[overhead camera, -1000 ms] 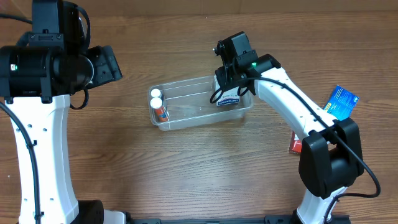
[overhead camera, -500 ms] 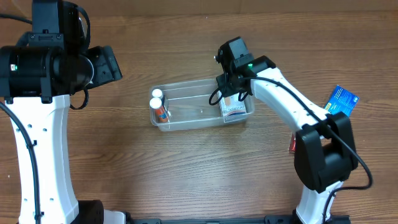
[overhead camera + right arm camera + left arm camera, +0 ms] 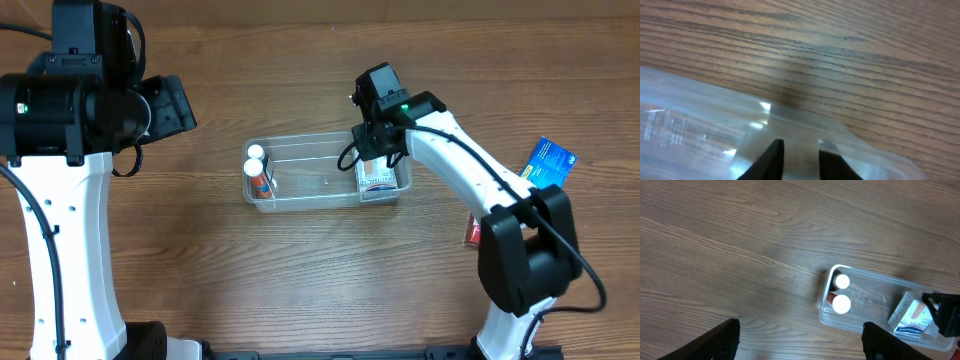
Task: Pack container
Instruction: 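Lower and adjust the Hansaplast box upright in the container, then release, then withdraw the right gripper from the container toward the right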
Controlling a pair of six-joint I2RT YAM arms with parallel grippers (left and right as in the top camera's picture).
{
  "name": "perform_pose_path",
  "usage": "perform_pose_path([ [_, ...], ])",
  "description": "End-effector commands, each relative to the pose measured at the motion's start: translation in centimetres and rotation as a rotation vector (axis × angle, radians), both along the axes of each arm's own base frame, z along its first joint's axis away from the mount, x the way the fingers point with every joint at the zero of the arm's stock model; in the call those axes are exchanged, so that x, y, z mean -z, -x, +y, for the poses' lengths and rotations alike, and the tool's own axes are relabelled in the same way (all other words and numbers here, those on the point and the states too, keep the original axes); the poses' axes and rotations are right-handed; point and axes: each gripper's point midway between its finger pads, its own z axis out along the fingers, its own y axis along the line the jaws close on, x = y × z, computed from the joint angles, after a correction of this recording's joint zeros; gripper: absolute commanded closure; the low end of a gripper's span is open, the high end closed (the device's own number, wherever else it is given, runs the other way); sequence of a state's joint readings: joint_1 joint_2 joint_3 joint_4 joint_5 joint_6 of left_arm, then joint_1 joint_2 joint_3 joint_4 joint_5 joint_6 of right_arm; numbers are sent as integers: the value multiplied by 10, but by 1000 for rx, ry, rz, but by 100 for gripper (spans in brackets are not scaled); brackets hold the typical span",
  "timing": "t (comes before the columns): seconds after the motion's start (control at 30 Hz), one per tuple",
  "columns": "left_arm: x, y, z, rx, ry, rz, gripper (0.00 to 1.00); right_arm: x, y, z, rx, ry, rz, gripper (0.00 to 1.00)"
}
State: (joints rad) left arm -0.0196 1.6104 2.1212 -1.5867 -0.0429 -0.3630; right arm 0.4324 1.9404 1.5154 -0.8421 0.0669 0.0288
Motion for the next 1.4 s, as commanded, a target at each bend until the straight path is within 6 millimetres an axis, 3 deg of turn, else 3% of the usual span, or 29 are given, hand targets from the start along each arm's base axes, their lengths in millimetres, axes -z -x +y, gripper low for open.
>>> perform_pose_path([
  [0.0, -4, 0, 3, 8, -26, -11, 20, -56, -1, -2, 9, -46, -120, 70],
  [0.1, -4, 0, 3, 8, -26, -11, 20, -77, 0, -2, 9, -67, -163, 60],
  [0.2, -4, 0, 3, 8, -26, -10, 20, -98, 1, -11, 33, -53, -217, 60],
  [0.3, -4, 0, 3, 8, -26, -11, 20, -112, -1, -45, 201, 19, -271, 61],
  [0.43, -4, 0, 3, 8, -26, -11, 20, -100, 7, -80, 350, 64, -209, 73],
  [0.6, -4, 0, 3, 8, -26, -11, 20, -60, 25, -104, 443, 35, -25, 80],
  [0.8, -4, 0, 3, 8, -26, -11, 20, -19, 41, -100, 368, 7, 126, 80],
  [0.9, -4, 0, 3, 8, -26, -11, 20, -12, 47, -94, 340, 8, 168, 80],
  [1.13, -4, 0, 3, 8, -26, -11, 20, -10, 68, -59, 159, -127, 276, 80],
  [1.37, -4, 0, 3, 8, -26, -11, 20, -10, 76, -60, 161, -125, 313, 80],
])
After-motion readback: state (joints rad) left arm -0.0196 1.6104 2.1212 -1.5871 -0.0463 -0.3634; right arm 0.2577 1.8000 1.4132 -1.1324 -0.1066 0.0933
